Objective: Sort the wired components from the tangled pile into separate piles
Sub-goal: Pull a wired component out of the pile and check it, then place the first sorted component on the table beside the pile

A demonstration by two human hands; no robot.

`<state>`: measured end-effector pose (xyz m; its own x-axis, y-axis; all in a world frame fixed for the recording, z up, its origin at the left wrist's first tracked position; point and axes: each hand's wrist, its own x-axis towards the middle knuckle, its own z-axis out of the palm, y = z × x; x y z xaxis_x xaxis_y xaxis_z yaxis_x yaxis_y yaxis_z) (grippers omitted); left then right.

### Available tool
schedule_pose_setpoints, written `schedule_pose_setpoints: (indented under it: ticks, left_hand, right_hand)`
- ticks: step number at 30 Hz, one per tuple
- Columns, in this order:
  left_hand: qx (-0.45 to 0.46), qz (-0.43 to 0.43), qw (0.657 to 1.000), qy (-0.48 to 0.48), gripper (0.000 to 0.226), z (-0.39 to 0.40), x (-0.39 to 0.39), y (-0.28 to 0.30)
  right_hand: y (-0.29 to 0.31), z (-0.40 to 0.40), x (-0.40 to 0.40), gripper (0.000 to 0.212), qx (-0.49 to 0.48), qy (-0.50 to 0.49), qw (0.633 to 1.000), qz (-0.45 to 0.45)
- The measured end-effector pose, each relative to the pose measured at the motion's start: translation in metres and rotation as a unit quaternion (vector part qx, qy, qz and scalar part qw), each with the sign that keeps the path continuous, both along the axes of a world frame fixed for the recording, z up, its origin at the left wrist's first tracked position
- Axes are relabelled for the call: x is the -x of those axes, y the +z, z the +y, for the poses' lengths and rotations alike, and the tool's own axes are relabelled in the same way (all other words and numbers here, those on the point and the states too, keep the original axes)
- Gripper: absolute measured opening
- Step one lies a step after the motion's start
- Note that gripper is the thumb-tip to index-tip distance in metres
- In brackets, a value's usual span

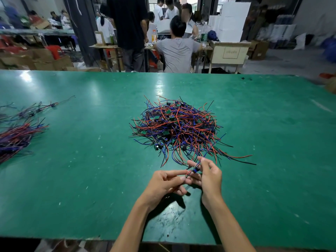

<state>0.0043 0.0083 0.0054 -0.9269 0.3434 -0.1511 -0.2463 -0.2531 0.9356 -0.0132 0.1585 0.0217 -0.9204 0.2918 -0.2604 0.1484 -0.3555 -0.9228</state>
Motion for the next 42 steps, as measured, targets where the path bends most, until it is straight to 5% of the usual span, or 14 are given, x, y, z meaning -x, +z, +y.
schedule_pose_setpoints:
  ticks: [8,13,17,21,23,30,33,37,42]
  left_hand:
    - [0.041,0.027,0.998,0.041,0.036,0.003,0.000,-0.003]
    - [0.052,0.039,0.996,0.066,0.033,0.005,0.000,-0.001]
    - [0.045,0.035,0.995,0.086,0.027,0.004,0.000,0.000]
    - [0.038,0.029,0.993,0.105,0.025,0.003,0.003,-0.003]
    - [0.033,0.028,0.992,0.115,0.025,0.005,0.003,-0.006]
    - [0.028,0.027,0.991,0.125,0.026,0.007,0.005,-0.008]
    - [0.027,0.028,0.991,0.130,0.027,0.007,0.005,-0.007]
    - [0.030,0.026,0.990,0.136,0.027,0.010,0.003,-0.003]
    - [0.028,0.023,0.990,0.139,0.026,0.011,0.000,0.001]
  right_hand:
    - [0.031,0.038,0.036,0.020,-0.013,-0.128,0.991,0.035]
    - [0.048,0.109,0.111,0.025,-0.228,-0.130,0.965,0.000]
    - [0.043,0.170,0.158,0.026,-0.441,-0.060,0.895,-0.046]
    - [0.003,0.209,0.160,0.058,-0.650,0.142,0.720,-0.199]
    - [-0.017,0.209,0.146,0.059,-0.679,0.162,0.686,-0.206]
    - [-0.011,0.204,0.138,0.063,-0.657,0.104,0.724,-0.183]
    - [-0.003,0.191,0.134,0.053,-0.690,0.077,0.719,-0.042]
    - [-0.013,0.162,0.106,0.033,-0.698,0.189,0.685,0.091]
    - [-0.031,0.145,0.080,0.012,-0.703,0.045,0.697,0.132]
